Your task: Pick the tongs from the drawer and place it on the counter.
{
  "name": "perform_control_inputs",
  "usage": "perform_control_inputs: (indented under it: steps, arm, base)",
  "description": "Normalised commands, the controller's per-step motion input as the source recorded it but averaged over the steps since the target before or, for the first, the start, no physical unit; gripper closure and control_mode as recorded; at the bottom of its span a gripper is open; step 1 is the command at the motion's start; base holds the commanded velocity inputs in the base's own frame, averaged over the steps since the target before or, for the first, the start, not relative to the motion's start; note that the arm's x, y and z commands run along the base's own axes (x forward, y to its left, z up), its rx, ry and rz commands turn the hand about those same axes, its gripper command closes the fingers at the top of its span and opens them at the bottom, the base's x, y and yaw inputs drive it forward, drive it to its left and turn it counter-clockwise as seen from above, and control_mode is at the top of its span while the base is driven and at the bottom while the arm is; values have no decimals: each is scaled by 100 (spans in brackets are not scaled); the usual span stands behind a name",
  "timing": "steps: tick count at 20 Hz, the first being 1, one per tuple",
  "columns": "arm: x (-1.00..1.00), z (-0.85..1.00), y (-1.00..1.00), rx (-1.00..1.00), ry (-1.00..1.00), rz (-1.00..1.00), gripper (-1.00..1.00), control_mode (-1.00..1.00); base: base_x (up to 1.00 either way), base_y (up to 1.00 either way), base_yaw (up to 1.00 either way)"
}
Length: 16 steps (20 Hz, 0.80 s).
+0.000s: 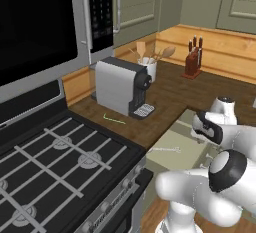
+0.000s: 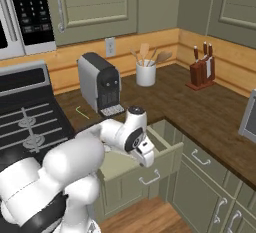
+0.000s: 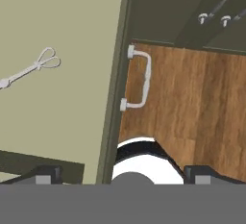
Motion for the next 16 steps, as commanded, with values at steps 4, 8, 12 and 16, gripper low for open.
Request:
perform_control_inputs:
  steps: [4, 8, 12, 16]
  arm:
    - [49, -51, 0, 0, 2, -5, -100, -100]
    - [49, -52, -2, 0, 2, -2, -100, -100]
    - [43, -54, -14, 1, 2, -1, -100, -100]
    - [11, -40, -31, 4, 1, 0, -100, -100]
  base:
    - [0, 0, 0]
    - [0, 0, 0]
    - [0, 0, 0]
    - [0, 0, 0]
